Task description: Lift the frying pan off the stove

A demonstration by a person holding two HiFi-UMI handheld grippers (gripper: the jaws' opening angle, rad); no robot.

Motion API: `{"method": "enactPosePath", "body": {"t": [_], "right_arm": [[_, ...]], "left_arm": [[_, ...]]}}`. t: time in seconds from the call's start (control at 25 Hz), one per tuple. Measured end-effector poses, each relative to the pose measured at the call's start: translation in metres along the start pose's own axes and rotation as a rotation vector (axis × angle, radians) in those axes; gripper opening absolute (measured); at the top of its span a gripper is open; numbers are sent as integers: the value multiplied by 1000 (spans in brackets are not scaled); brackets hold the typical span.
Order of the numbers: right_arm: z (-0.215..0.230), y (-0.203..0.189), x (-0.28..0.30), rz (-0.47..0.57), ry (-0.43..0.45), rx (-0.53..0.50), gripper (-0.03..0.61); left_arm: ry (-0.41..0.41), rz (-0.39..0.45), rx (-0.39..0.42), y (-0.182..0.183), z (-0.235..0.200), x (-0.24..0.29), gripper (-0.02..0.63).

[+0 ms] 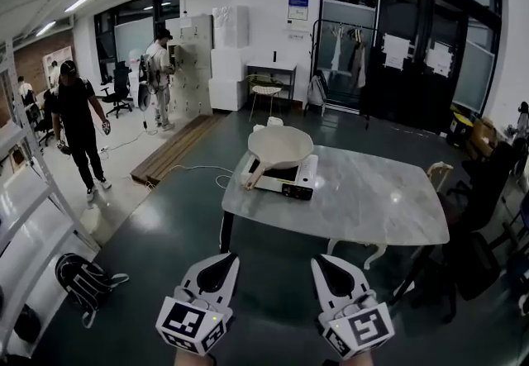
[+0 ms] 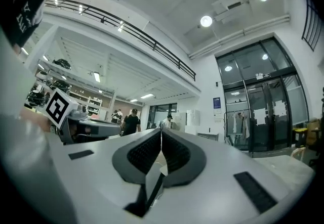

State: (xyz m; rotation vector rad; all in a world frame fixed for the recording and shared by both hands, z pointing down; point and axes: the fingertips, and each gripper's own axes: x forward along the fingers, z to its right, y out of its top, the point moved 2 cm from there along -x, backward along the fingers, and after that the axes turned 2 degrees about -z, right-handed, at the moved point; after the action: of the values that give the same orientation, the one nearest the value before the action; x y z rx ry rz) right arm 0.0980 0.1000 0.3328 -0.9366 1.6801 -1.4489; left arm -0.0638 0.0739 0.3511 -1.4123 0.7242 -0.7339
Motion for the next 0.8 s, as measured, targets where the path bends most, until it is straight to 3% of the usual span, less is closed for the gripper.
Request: {"method": "enactPosePath", "body": {"t": [0.2, 0.4, 0.44, 0.52, 0.64, 0.8], "right_arm": [[3, -3, 44, -3, -35, 45, 28], [16, -8, 62, -48, -75, 27, 36], [18, -9, 66, -63, -64, 22, 61], [22, -13, 77, -92, -34, 22, 174], [32, -16, 101, -116, 7, 67, 252], [53, -20, 136, -124, 69, 203, 261]], "left_arm": [[-40, -38, -8, -8, -37, 26, 11], [-32, -15, -72, -13, -63, 50, 12], [-32, -13, -79, -14, -67, 55, 11], [-28, -13, -78, -17, -75, 65, 11], [-15, -13, -72, -20, -91, 81, 12], [8, -22, -80, -26, -114, 108, 12]]}}
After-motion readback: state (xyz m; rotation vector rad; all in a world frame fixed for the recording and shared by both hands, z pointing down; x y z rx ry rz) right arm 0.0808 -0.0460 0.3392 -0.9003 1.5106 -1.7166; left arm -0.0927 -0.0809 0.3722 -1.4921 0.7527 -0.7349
